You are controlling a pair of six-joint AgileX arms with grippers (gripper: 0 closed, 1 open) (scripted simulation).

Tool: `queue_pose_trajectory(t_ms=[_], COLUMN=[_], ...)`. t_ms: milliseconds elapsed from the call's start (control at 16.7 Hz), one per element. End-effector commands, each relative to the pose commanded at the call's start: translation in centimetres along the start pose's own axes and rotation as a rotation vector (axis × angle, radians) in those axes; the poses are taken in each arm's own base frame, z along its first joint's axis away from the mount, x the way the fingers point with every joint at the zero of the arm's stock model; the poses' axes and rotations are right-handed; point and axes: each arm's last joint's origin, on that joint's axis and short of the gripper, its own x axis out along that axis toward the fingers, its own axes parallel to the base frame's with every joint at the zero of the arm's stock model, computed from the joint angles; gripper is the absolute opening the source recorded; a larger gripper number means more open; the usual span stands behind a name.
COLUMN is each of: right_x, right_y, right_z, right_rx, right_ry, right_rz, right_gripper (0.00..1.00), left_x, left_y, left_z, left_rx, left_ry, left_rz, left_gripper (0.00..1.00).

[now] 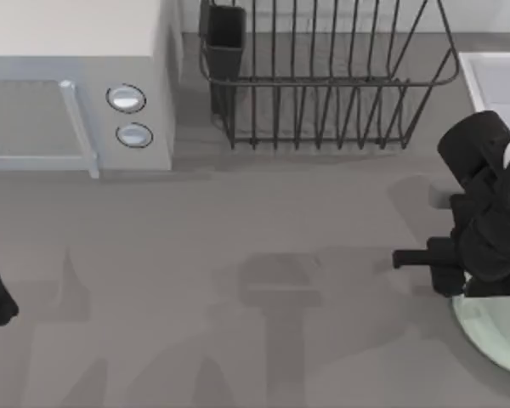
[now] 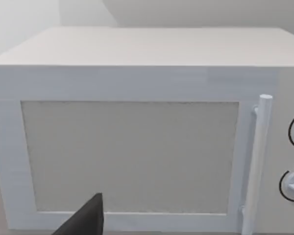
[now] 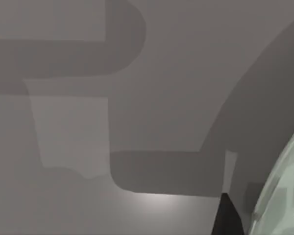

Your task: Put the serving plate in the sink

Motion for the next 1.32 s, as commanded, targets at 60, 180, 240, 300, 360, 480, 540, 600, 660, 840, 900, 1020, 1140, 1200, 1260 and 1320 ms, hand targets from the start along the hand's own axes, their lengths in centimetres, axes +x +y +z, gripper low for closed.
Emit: queue_pose_trajectory(t_ms=[60,180,240,300,360,480,540,600,660,840,900,1020,1140,1200,1260,1320], right_x=[-0.2,-1.2,-2.0,-3.1,-4.5,-8.1,-10.1,-12.2,-14.4,-20.1,-21.7,-23.9,-24.8,-24.8,-24.8,-24.8], right_y=[0.1,0.5,0.7,1.0,1.3,1.8,2.0,2.1,2.1,1.7,1.5,1.1,0.9,0.9,0.9,0.9], right_z=[0.2,0.9,1.5,2.1,2.8,4.0,4.4,4.6,4.6,4.0,3.6,2.9,2.5,2.5,2.5,2.5], right_rx=[0.0,0.0,0.0,0.0,0.0,0.0,0.0,0.0,0.0,0.0,0.0,0.0,0.0,0.0,0.0,0.0], right_ry=[0.001,0.007,0.009,0.01,0.011,0.018,0.024,0.03,0.034,0.028,0.021,0.007,0.0,0.0,0.0,0.0], right_rz=[-0.001,-0.003,-0.003,-0.004,-0.004,-0.007,-0.009,-0.012,-0.014,-0.011,-0.008,-0.003,0.0,0.0,0.0,0.0], right_gripper=[0.0,0.0,0.0,0.0,0.0,0.0,0.0,0.0,0.0,0.0,0.0,0.0,0.0,0.0,0.0,0.0], left_x=[0.0,0.0,0.0,0.0,0.0,0.0,0.0,0.0,0.0,0.0,0.0,0.0,0.0,0.0,0.0,0.0], left_y=[0.0,0.0,0.0,0.0,0.0,0.0,0.0,0.0,0.0,0.0,0.0,0.0,0.0,0.0,0.0,0.0], left_z=[0.0,0.0,0.0,0.0,0.0,0.0,0.0,0.0,0.0,0.0,0.0,0.0,0.0,0.0,0.0,0.0], left_rx=[0.0,0.0,0.0,0.0,0.0,0.0,0.0,0.0,0.0,0.0,0.0,0.0,0.0,0.0,0.0,0.0], left_ry=[0.0,0.0,0.0,0.0,0.0,0.0,0.0,0.0,0.0,0.0,0.0,0.0,0.0,0.0,0.0,0.0], left_rz=[0.0,0.0,0.0,0.0,0.0,0.0,0.0,0.0,0.0,0.0,0.0,0.0,0.0,0.0,0.0,0.0], left_gripper=[1.0,1.0,1.0,1.0,1.0,1.0,1.0,1.0,1.0,1.0,1.0,1.0,1.0,1.0,1.0,1.0])
